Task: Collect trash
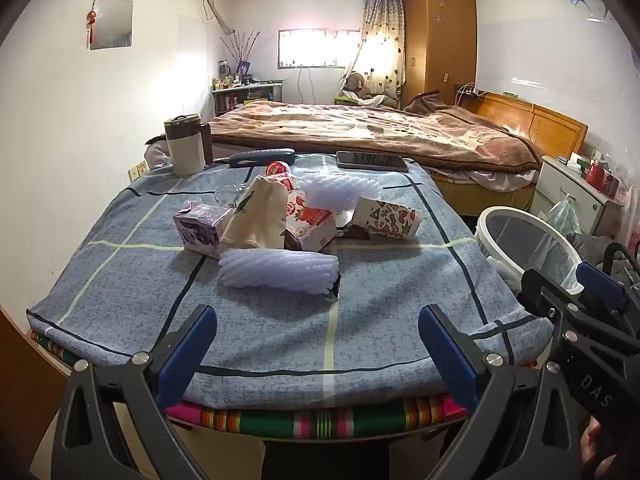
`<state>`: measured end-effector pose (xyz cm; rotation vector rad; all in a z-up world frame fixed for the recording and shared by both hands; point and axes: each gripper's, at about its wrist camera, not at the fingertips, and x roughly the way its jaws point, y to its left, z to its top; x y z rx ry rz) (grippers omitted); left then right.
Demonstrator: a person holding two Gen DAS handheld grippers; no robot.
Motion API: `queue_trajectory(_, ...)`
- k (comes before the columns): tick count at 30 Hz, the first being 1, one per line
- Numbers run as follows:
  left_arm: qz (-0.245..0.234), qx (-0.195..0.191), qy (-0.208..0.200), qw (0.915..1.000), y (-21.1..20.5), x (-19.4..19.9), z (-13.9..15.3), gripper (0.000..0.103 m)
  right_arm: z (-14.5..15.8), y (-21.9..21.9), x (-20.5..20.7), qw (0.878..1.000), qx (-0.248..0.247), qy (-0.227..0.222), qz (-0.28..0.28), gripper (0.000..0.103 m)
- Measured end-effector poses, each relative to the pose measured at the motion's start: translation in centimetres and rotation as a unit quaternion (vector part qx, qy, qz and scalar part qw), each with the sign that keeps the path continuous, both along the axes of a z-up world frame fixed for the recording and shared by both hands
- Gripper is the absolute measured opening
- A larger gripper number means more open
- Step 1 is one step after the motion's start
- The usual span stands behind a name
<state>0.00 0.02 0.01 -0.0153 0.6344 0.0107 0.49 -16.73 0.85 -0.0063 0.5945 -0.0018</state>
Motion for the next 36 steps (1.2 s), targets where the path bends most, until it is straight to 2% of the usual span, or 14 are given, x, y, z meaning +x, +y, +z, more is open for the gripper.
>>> queue_trajectory(17, 0.000, 0.001, -0.002, 1.0000, -0.2, 0.0, 0.1, 0.102, -0.1, 0.8, -0.2, 1.000, 0.002, -0.011, 0.000, 0.080)
queue_trajectory(36, 0.010, 0.008, -0.015, 0.9998, 0.2, -0.4, 0.9, 0.102, 0.4, -0.3, 0.2, 1.000, 0.000, -0.010, -0.009, 0.080)
